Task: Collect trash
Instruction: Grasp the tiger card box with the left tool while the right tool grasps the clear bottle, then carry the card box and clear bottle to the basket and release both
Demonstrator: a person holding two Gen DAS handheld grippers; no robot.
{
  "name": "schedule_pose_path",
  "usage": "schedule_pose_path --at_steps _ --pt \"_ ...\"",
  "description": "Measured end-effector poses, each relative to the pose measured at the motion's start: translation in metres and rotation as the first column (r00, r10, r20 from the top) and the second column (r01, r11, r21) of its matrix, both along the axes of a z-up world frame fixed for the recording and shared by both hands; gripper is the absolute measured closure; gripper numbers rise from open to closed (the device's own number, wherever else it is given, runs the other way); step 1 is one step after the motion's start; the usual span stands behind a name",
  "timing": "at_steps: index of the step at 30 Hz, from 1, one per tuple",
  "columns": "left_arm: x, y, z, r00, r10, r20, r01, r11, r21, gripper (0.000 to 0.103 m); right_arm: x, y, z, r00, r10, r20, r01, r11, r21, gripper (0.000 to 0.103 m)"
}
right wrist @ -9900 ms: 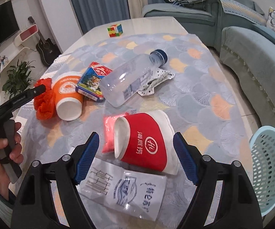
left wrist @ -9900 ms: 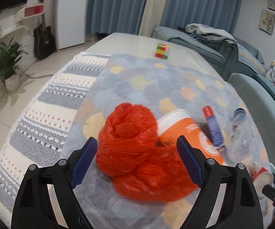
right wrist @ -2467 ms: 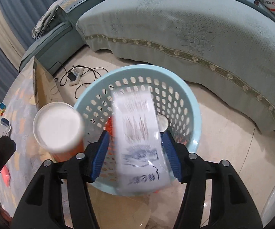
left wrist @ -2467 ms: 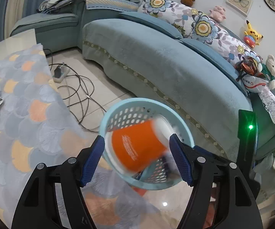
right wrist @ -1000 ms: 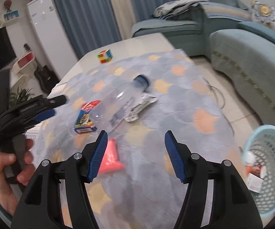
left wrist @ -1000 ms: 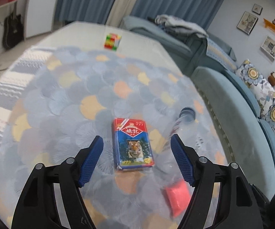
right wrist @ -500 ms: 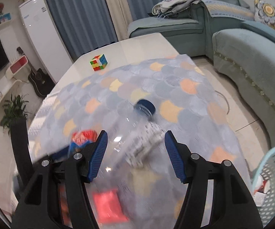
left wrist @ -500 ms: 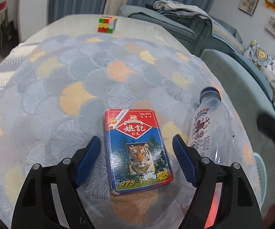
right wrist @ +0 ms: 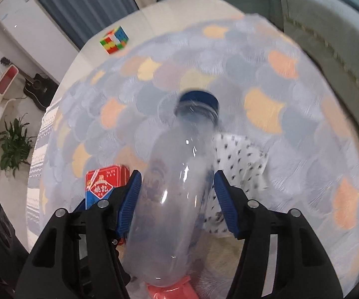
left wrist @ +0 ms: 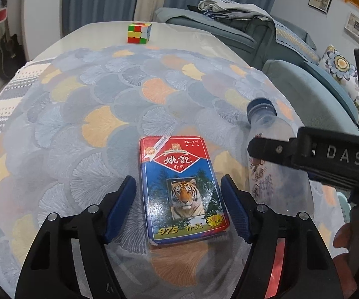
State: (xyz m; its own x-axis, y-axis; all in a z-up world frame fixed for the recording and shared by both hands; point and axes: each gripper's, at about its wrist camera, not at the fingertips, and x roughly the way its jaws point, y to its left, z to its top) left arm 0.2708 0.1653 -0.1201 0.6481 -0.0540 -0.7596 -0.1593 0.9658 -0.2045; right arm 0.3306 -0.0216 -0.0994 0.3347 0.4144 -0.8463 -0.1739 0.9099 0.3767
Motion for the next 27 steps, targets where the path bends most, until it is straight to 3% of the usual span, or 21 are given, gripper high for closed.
schedule_pose_path --at_steps 8,14,20,24,27 --pt "-0.019 -0.001 0.002 1.0 -0.01 0.001 0.01 1.0 0.0 0.044 -0.035 -0.015 0.002 0.996 0.078 0.041 -0.078 0.997 0.009 0.052" --pt "-0.07 0.003 0.009 0.997 -0.042 0.066 0.049 0.992 -0.117 0.044 -0.077 -0.041 0.011 0.994 0.096 0.061 -0.104 0.985 0.14 0.054" --pt "-0.109 -0.007 0.04 0.992 -0.053 0.115 0.069 0.989 -0.133 0.044 -0.113 -0.08 0.04 0.992 0.065 0.112 -0.086 0.977 0.193 0.057" --pt "-0.128 -0.023 0.063 0.986 -0.078 0.146 0.099 0.985 -0.14 0.044 -0.135 -0.105 0.049 0.992 0.05 0.115 -0.071 0.98 0.185 0.057" --pt "-0.141 -0.039 0.07 0.983 -0.099 0.156 0.122 0.981 -0.15 0.044 -0.158 -0.123 0.046 0.99 0.056 0.128 -0.071 0.991 0.117 0.057"
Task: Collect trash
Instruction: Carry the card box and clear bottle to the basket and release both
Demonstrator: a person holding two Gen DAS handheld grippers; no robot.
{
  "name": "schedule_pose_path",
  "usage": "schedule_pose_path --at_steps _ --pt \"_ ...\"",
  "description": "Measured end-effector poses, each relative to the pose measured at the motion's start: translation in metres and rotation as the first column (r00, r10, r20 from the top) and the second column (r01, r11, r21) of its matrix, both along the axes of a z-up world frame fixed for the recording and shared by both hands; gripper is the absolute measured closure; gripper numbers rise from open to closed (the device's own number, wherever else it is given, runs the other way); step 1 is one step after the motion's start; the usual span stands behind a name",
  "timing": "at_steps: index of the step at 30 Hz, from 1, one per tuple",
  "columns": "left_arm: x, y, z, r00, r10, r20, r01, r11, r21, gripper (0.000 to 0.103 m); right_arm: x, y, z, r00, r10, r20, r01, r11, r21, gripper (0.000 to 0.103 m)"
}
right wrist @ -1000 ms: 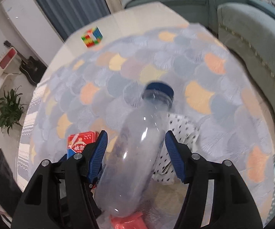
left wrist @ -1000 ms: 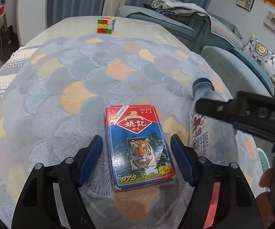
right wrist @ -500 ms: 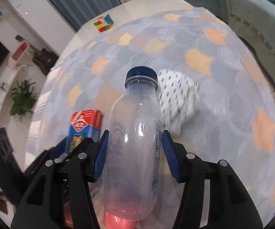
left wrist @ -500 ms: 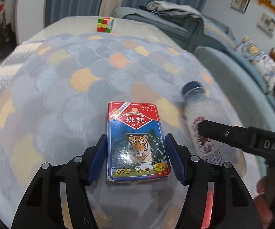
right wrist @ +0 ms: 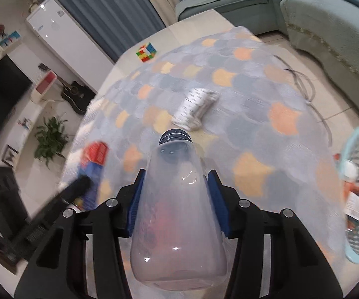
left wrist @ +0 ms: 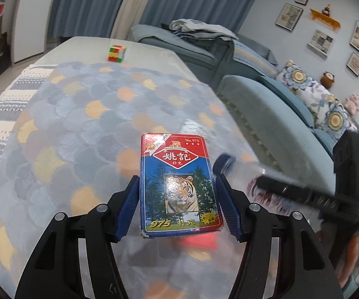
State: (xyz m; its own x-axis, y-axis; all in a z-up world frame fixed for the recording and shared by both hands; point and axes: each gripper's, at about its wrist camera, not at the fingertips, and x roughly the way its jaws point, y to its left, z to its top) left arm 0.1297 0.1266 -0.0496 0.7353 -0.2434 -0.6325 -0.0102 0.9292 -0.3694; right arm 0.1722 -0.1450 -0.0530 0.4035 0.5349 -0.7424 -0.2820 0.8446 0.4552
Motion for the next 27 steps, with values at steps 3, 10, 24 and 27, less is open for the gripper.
schedule_pose_path --at_steps 3,10,24,27 --pt "-0.011 -0.016 0.001 1.0 -0.02 0.003 0.02 1.0 -0.002 0.044 -0.02 -0.015 -0.008 1.0 0.012 -0.006 -0.012 0.999 -0.042 0.057" --pt "-0.026 -0.046 -0.001 0.998 -0.065 -0.008 0.065 0.998 0.013 0.044 -0.05 -0.005 -0.03 0.993 0.074 -0.086 -0.093 0.966 -0.24 0.058" --pt "-0.03 -0.052 -0.002 0.997 -0.081 -0.015 0.082 0.996 0.03 0.044 -0.047 -0.001 -0.039 0.984 0.081 -0.156 -0.12 0.958 -0.262 0.059" --pt "-0.029 -0.058 0.003 0.996 -0.093 -0.003 0.093 0.995 0.034 0.044 -0.051 -0.015 -0.027 0.993 0.052 -0.109 -0.079 0.965 -0.252 0.059"
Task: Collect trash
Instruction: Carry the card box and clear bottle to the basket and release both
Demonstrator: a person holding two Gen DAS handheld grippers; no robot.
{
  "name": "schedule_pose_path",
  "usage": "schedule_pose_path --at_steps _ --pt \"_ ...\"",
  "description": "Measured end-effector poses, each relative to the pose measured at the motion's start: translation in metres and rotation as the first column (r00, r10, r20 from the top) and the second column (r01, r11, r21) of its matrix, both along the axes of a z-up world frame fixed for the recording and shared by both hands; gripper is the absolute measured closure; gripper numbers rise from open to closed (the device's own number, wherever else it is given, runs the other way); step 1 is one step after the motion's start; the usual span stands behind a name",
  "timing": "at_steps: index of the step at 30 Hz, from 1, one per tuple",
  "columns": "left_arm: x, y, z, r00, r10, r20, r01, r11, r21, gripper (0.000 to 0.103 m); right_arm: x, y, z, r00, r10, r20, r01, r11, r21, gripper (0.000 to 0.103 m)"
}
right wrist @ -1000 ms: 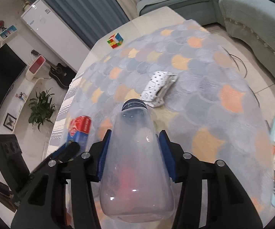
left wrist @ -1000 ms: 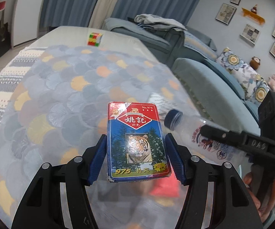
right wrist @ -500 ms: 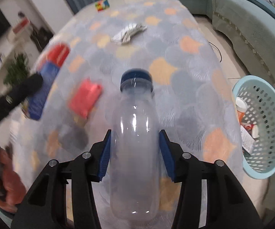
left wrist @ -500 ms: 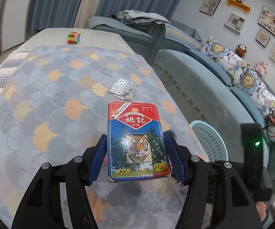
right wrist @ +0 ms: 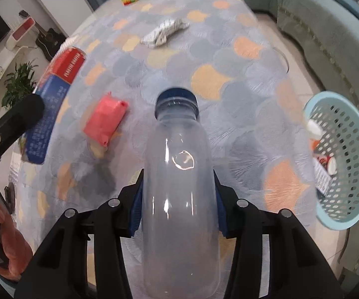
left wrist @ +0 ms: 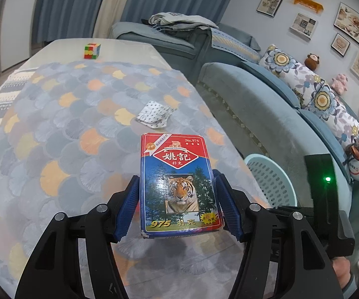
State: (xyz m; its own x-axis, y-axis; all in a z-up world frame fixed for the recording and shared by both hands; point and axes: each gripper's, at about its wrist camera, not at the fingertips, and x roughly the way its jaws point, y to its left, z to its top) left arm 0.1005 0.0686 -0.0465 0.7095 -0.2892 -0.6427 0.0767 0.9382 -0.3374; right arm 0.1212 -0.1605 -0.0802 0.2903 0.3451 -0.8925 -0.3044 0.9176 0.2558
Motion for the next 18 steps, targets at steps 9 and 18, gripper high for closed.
schedule_pose_path --at_steps 9,18 --pt "0.018 -0.043 0.034 0.993 -0.106 0.053 0.109 0.993 -0.042 0.044 -0.001 -0.086 0.041 0.979 -0.165 0.118 0.151 0.981 0.122 0.059" --pt "0.061 -0.129 0.059 0.969 -0.23 0.087 0.232 0.972 -0.023 0.044 0.002 -0.197 0.057 0.876 -0.418 0.24 0.398 0.908 0.128 0.059"
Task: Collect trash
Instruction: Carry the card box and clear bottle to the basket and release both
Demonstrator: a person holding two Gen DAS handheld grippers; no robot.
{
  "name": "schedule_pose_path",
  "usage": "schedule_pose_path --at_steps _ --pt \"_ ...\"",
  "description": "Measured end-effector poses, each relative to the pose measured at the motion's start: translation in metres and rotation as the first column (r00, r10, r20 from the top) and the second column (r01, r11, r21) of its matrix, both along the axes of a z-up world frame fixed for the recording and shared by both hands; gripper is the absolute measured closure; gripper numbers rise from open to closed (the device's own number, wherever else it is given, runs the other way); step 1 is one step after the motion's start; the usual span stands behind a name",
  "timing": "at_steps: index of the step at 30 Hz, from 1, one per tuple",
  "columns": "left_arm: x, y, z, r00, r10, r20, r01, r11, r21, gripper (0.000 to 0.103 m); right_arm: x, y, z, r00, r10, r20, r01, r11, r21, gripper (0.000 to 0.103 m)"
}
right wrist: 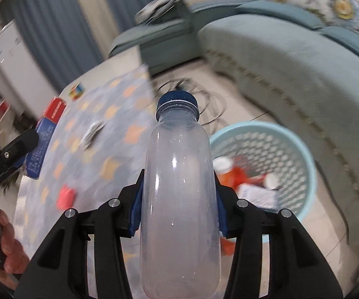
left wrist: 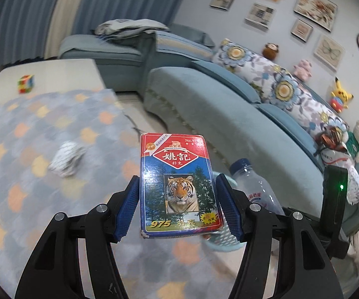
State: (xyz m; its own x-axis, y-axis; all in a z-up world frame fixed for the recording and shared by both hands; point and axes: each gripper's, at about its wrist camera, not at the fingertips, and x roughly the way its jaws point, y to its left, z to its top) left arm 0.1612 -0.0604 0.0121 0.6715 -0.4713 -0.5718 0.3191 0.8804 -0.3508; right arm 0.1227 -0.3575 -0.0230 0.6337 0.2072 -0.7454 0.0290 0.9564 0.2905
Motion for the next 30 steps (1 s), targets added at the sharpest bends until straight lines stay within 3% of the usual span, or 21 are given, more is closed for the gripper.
schedule_pose_path --at_steps 6,14,21,30 --pt "0.032 -0.06 -0.026 0.995 -0.066 -0.075 0.067 0.998 -0.001 0.044 0.006 -0.051 -0.032 0.987 -0.144 -0.068 0.144 0.99 -0.009 0.059" --pt "0.037 -0.114 -0.085 0.971 -0.156 -0.179 0.177 0.978 0.112 0.043 0.008 -0.078 -0.086 0.959 -0.218 -0.183 0.218 0.976 -0.018 0.059" --pt "0.028 -0.134 -0.097 0.965 -0.202 -0.164 0.233 0.952 0.198 0.039 0.005 -0.078 -0.098 0.952 -0.233 -0.198 0.234 0.972 -0.02 0.058" --pt "0.028 -0.12 -0.099 0.968 -0.18 -0.172 0.211 0.96 0.182 0.037 0.001 -0.076 -0.097 0.958 -0.218 -0.186 0.222 0.975 0.002 0.058"
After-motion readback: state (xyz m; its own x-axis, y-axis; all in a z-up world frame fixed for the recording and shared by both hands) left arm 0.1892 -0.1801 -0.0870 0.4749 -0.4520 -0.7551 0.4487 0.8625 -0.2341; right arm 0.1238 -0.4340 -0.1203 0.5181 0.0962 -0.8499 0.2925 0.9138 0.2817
